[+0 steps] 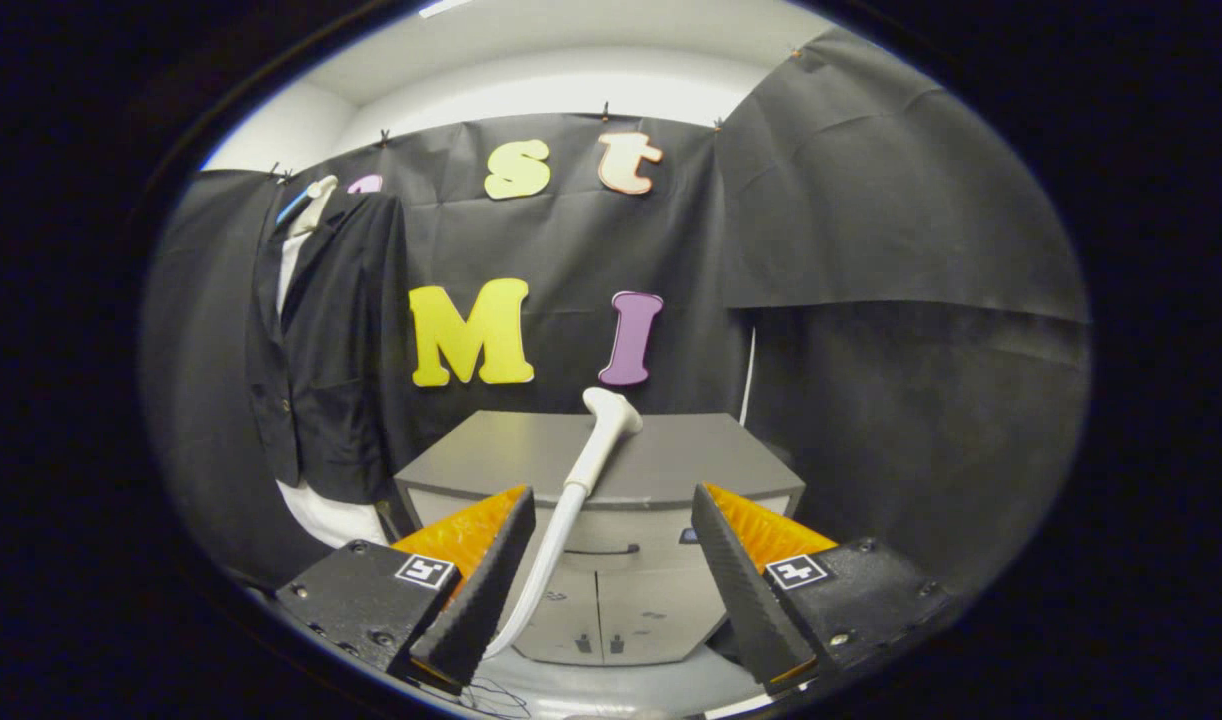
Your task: Iron the clothes twice with a garment steamer, once on the left side and once on the right side.
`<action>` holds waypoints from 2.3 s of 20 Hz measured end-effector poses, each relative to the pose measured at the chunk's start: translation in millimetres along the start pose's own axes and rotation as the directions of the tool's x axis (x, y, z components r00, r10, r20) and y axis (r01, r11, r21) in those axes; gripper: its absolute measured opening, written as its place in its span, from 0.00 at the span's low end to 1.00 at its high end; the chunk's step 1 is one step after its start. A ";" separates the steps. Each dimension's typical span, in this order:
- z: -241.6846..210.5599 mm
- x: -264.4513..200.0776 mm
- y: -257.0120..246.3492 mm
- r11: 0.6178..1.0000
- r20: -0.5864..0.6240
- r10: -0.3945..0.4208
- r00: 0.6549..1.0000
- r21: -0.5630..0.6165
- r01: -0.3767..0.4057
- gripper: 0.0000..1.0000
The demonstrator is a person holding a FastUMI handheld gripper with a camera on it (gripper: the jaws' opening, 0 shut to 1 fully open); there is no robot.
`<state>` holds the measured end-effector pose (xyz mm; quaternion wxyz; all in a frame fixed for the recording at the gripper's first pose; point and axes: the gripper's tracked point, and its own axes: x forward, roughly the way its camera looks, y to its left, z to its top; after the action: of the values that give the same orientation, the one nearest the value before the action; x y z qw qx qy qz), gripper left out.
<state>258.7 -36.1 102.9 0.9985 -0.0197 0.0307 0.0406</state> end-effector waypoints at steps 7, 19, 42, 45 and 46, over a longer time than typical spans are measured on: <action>2.4 131.2 16.7 0.993 -0.129 0.102 0.986 -0.046 -0.108 0.98; -47.7 258.0 26.3 0.988 -0.381 0.152 0.912 0.076 -0.133 0.78; 115.6 110.4 99.6 0.952 0.018 0.161 0.987 0.260 -0.160 0.35; 146.5 82.8 135.3 0.952 0.081 0.175 0.981 0.240 -0.189 0.35; 156.2 76.0 149.6 0.951 0.100 0.184 0.978 0.233 -0.203 0.35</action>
<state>331.3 125.5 248.4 0.9851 0.1067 -0.0012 0.1349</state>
